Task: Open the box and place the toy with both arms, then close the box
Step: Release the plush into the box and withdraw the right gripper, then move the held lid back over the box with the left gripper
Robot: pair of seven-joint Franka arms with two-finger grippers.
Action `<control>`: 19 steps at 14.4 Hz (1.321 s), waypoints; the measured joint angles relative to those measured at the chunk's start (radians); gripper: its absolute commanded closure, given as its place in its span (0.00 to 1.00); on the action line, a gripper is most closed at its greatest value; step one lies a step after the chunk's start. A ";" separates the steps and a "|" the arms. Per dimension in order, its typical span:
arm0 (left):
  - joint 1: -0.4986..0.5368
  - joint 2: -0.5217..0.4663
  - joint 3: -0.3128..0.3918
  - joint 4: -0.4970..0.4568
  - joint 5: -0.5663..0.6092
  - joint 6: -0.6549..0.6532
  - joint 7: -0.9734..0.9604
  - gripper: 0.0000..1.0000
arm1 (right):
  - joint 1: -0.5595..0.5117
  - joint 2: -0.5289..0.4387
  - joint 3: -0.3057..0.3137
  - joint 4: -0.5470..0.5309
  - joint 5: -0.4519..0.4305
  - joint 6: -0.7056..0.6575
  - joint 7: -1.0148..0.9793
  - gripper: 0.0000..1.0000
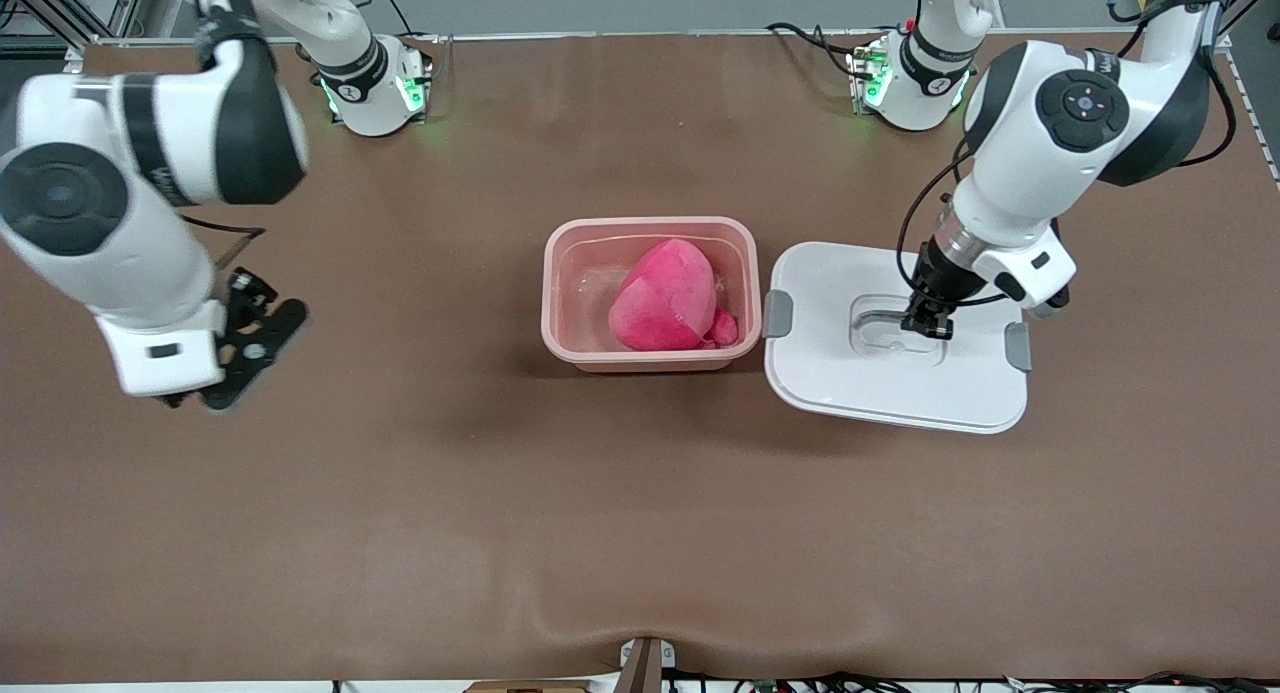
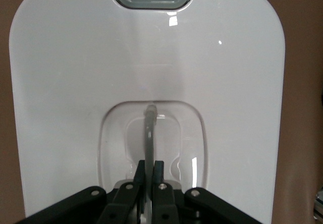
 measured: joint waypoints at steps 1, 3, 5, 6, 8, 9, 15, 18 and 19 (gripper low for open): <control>-0.002 0.000 -0.011 0.008 0.000 -0.001 -0.021 1.00 | -0.036 -0.011 0.000 -0.007 0.021 0.004 0.002 0.00; -0.006 0.004 -0.034 0.027 -0.001 -0.014 -0.055 1.00 | -0.105 -0.035 0.000 -0.024 0.058 0.013 0.003 0.00; -0.010 0.017 -0.059 0.057 -0.001 -0.036 -0.082 1.00 | -0.167 -0.061 0.000 -0.052 0.115 0.028 0.010 0.00; -0.012 0.027 -0.072 0.075 -0.002 -0.048 -0.087 1.00 | -0.199 -0.080 0.000 -0.081 0.145 0.056 0.021 0.00; -0.017 0.053 -0.093 0.113 -0.002 -0.070 -0.110 1.00 | -0.256 -0.130 0.000 -0.165 0.175 0.120 0.042 0.00; -0.020 0.066 -0.100 0.130 -0.002 -0.076 -0.124 1.00 | -0.271 -0.158 0.000 -0.209 0.184 0.135 0.078 0.00; -0.086 0.132 -0.105 0.195 -0.002 -0.082 -0.215 1.00 | -0.252 -0.280 0.032 -0.334 0.191 0.104 0.414 0.00; -0.124 0.156 -0.106 0.215 -0.002 -0.083 -0.265 1.00 | -0.248 -0.286 0.034 -0.339 0.191 0.054 0.532 0.00; -0.134 0.163 -0.106 0.221 -0.002 -0.083 -0.281 1.00 | -0.249 -0.287 0.033 -0.337 0.191 0.038 0.555 0.00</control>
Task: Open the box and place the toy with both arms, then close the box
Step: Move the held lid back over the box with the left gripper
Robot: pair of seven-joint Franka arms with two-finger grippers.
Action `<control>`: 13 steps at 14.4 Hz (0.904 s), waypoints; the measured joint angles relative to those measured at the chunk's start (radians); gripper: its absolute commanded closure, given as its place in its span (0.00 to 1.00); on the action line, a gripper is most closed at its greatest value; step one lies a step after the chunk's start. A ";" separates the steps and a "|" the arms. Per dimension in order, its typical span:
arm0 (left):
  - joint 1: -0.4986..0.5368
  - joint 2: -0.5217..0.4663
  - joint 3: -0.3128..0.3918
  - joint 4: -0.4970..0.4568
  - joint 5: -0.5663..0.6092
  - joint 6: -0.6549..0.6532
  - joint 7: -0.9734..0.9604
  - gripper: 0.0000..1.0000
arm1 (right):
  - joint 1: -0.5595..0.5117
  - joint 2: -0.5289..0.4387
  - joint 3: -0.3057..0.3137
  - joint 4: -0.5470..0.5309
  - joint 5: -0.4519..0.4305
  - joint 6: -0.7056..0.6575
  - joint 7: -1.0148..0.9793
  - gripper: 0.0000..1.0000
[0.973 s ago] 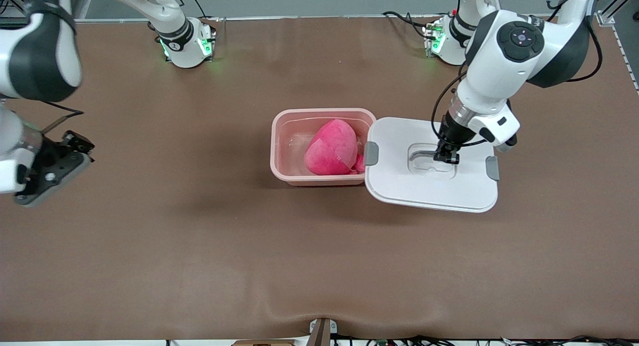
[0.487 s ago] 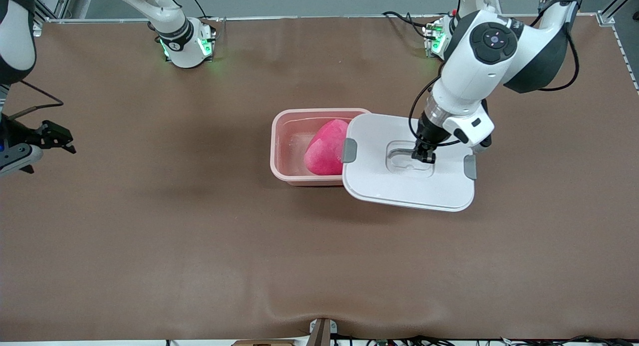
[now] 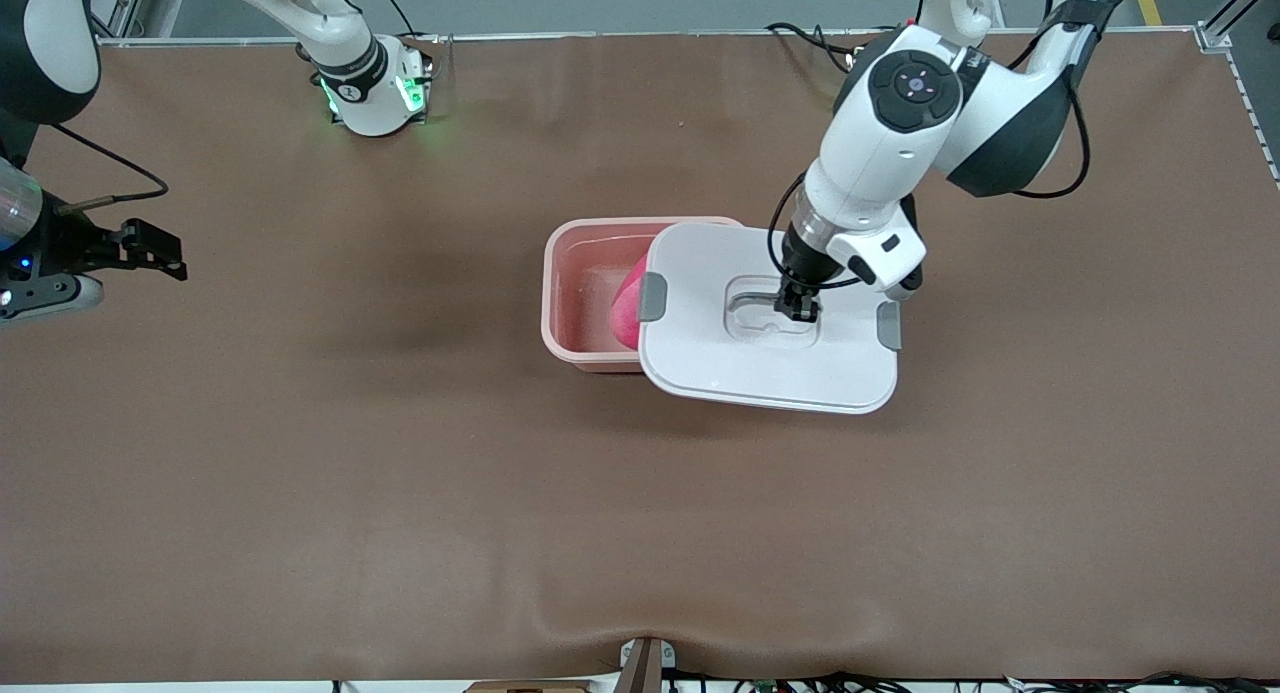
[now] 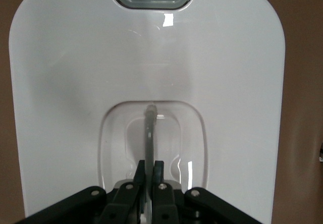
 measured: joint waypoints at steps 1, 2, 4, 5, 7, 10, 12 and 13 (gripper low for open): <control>-0.010 0.007 0.000 0.004 0.000 -0.001 -0.014 1.00 | 0.000 -0.001 -0.001 0.006 0.000 -0.014 0.019 0.00; -0.020 0.015 0.000 0.009 0.000 -0.002 -0.030 1.00 | 0.000 -0.003 -0.001 0.016 0.000 -0.024 0.043 0.00; -0.047 0.035 -0.001 0.019 0.000 -0.002 -0.071 1.00 | 0.000 -0.007 0.001 0.037 0.022 -0.057 0.134 0.00; -0.061 0.045 -0.001 0.025 0.000 -0.002 -0.093 1.00 | 0.000 -0.008 0.001 0.048 0.053 -0.086 0.190 0.00; -0.088 0.066 -0.001 0.041 0.001 -0.002 -0.134 1.00 | 0.000 -0.008 0.000 0.072 0.093 -0.133 0.261 0.00; -0.122 0.089 -0.001 0.051 0.002 -0.003 -0.176 1.00 | -0.001 -0.010 -0.003 0.100 0.096 -0.178 0.278 0.00; -0.156 0.107 0.000 0.056 0.038 -0.003 -0.224 1.00 | -0.002 -0.010 -0.007 0.120 0.096 -0.200 0.278 0.00; -0.174 0.121 -0.001 0.066 0.068 -0.003 -0.265 1.00 | -0.003 -0.010 -0.009 0.129 0.096 -0.200 0.278 0.00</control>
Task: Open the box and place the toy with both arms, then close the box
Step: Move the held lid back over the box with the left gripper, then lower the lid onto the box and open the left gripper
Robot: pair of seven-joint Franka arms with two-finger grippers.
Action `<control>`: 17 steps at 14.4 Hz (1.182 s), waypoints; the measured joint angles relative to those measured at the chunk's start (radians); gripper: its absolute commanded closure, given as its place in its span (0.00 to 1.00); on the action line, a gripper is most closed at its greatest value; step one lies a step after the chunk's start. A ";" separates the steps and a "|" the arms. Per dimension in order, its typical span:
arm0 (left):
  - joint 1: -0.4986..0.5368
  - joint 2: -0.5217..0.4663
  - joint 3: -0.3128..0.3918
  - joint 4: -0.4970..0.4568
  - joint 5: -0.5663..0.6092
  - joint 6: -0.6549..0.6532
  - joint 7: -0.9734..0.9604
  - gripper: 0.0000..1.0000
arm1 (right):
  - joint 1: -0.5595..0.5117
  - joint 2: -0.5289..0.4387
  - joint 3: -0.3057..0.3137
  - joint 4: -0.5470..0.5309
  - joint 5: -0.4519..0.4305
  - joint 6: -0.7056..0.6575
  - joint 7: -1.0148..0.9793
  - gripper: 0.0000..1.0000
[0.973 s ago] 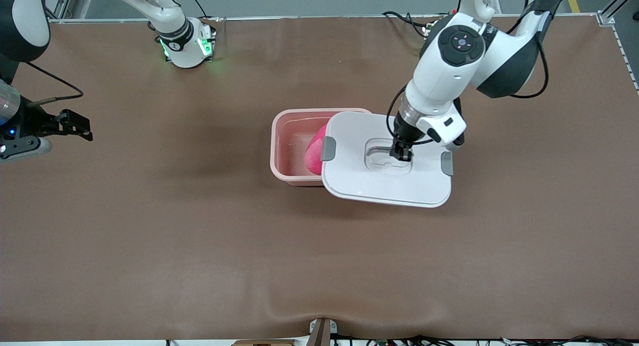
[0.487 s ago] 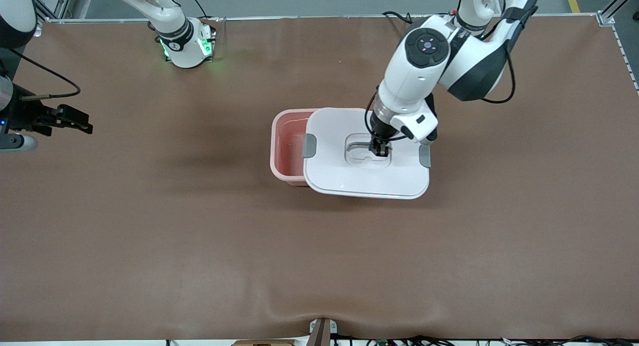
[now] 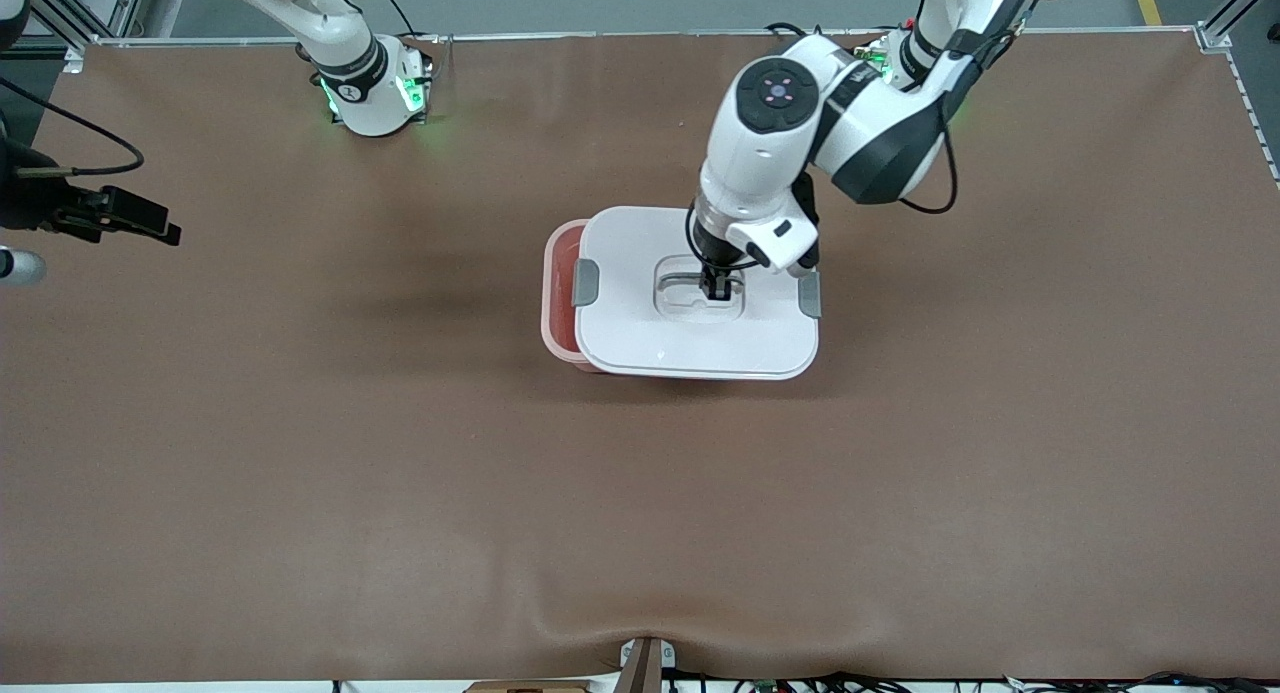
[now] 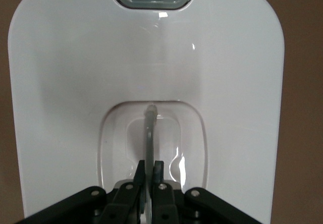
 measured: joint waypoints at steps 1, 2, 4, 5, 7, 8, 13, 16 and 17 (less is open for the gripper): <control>-0.017 0.014 0.000 0.013 0.024 0.000 -0.036 1.00 | -0.001 0.000 -0.002 0.010 -0.003 0.003 0.000 0.00; -0.032 0.027 0.000 0.024 0.038 0.000 -0.061 1.00 | -0.002 0.000 -0.003 0.020 -0.010 0.007 0.001 0.00; -0.053 0.047 0.000 0.035 0.043 0.000 -0.088 1.00 | -0.003 0.000 -0.003 0.032 -0.025 0.008 0.002 0.00; -0.062 0.055 0.000 0.036 0.043 0.000 -0.094 1.00 | -0.003 0.000 -0.004 0.034 -0.028 0.008 0.003 0.00; -0.080 0.071 0.000 0.038 0.044 0.000 -0.105 1.00 | -0.005 0.000 -0.006 0.035 -0.029 0.008 0.006 0.00; -0.087 0.078 0.001 0.038 0.044 0.000 -0.107 1.00 | -0.007 0.000 -0.007 0.035 -0.029 0.008 0.006 0.00; -0.109 0.106 0.000 0.042 0.093 0.000 -0.130 1.00 | -0.008 0.000 -0.011 0.035 -0.029 0.007 0.009 0.00; -0.122 0.114 0.000 0.046 0.094 0.004 -0.157 1.00 | -0.009 0.000 -0.011 0.038 -0.029 0.007 0.011 0.00; -0.123 0.116 0.000 0.046 0.095 0.007 -0.162 1.00 | -0.009 0.000 -0.011 0.039 -0.029 0.007 0.011 0.00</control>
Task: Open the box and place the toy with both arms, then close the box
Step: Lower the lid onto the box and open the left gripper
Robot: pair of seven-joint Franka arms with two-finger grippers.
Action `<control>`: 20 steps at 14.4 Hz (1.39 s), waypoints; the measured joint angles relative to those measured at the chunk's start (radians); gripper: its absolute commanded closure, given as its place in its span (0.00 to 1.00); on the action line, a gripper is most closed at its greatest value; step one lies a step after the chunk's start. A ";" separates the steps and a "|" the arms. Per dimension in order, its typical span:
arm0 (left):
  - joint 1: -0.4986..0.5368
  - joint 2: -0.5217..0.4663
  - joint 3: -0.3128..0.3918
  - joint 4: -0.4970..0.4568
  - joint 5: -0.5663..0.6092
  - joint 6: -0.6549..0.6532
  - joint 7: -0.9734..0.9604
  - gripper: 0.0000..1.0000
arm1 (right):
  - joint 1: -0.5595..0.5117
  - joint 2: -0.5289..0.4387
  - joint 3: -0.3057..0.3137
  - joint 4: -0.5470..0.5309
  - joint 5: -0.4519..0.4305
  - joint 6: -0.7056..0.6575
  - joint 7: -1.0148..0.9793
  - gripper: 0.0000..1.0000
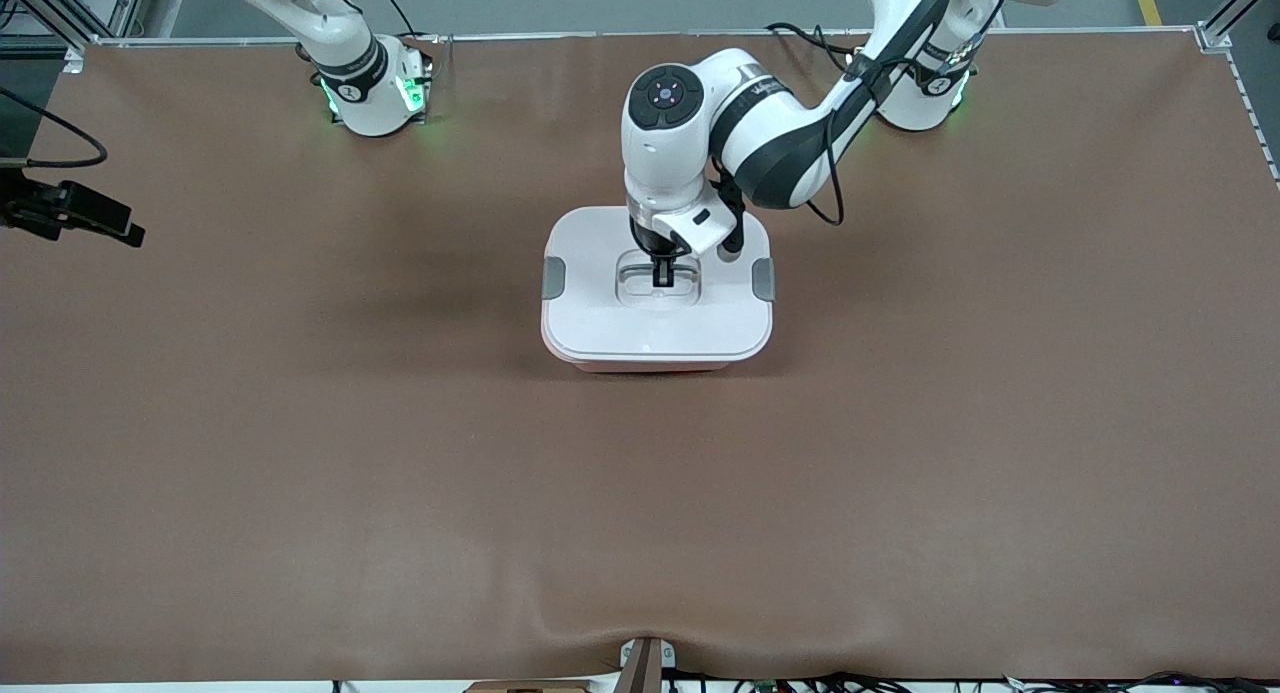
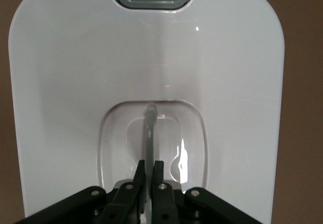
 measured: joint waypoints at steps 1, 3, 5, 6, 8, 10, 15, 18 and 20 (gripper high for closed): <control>0.000 0.001 0.000 0.000 0.000 0.001 -0.001 1.00 | 0.000 0.000 0.000 0.001 0.000 0.000 0.000 0.00; 0.000 0.005 0.000 0.001 0.000 0.001 -0.003 1.00 | 0.000 0.000 0.000 0.001 0.000 0.000 0.000 0.00; -0.004 0.013 0.000 0.001 0.000 0.003 -0.009 1.00 | 0.000 0.000 0.000 0.001 0.000 0.000 0.000 0.00; -0.007 0.018 0.000 0.001 0.000 0.007 -0.013 1.00 | 0.000 0.000 0.000 0.001 0.000 0.000 0.000 0.00; -0.010 0.024 0.000 0.002 0.000 0.013 -0.019 1.00 | 0.000 0.000 0.000 0.001 -0.001 0.000 0.000 0.00; -0.011 0.025 0.000 0.003 0.000 0.015 -0.020 1.00 | 0.000 0.000 0.000 0.001 -0.001 0.000 0.000 0.00; -0.031 0.042 0.000 0.003 0.057 0.034 -0.086 1.00 | 0.000 0.000 0.000 0.001 -0.001 0.000 0.000 0.00; -0.035 0.046 0.001 0.003 0.068 0.035 -0.097 1.00 | 0.000 0.000 0.000 0.001 -0.001 0.000 0.000 0.00; -0.035 0.046 0.003 0.003 0.069 0.035 -0.097 1.00 | 0.000 0.000 0.000 0.001 -0.001 0.000 0.000 0.00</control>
